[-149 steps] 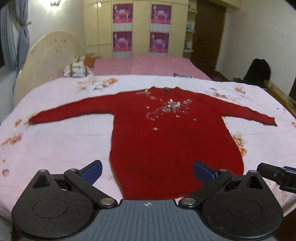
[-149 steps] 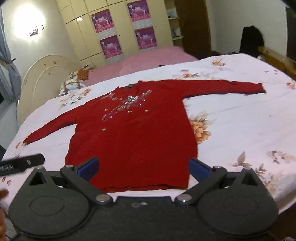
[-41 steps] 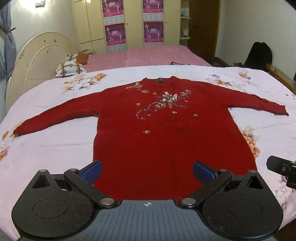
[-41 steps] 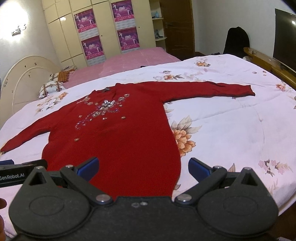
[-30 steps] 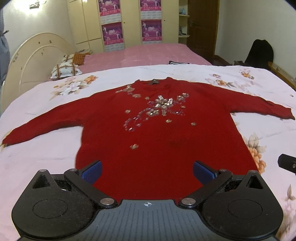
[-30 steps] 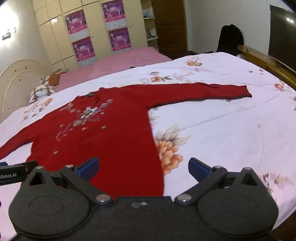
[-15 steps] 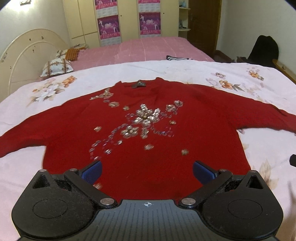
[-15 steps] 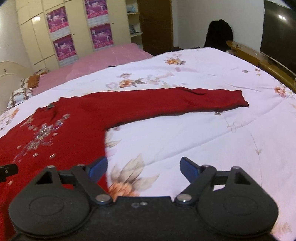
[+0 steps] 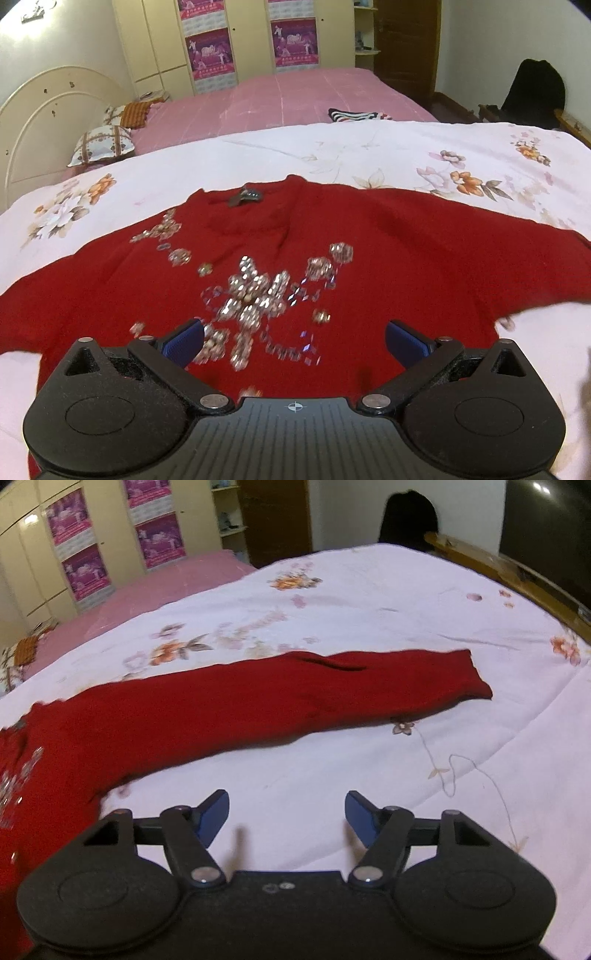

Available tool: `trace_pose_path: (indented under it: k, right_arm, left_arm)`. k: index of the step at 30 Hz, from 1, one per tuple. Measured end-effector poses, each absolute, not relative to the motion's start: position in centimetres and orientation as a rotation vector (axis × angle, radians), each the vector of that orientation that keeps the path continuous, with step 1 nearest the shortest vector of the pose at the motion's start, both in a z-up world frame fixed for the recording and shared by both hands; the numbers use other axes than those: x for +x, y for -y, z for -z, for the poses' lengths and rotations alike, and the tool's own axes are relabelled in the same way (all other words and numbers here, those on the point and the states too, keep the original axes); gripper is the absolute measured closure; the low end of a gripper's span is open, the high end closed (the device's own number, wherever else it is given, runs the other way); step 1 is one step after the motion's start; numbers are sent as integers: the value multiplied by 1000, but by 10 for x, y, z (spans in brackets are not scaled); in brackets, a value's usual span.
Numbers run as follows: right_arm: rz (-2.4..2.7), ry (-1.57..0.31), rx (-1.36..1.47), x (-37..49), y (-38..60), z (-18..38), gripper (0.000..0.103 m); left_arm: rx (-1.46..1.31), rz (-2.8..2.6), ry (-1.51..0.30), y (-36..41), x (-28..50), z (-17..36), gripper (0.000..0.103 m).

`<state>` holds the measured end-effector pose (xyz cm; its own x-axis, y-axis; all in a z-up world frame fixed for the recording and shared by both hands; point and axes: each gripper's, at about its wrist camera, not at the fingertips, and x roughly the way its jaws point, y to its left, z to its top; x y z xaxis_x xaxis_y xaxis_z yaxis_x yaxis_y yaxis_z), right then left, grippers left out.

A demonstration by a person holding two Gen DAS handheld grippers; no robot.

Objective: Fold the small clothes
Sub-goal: 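Move the right tool to the sweater's cuff and close on it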

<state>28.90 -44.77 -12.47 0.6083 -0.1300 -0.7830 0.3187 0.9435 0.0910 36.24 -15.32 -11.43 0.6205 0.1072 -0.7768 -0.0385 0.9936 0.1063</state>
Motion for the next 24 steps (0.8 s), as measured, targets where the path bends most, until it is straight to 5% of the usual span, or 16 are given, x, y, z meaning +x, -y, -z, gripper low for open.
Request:
trace_pose_path:
  k: [11,24]
  right_arm:
    - [424,-845,397,311,548,143,55]
    - [520,-709,633,325,619,145,58]
  left_arm:
    - [105,-101,-936,169,404,143,0]
    - [104,-132,-945,161,423,146,0]
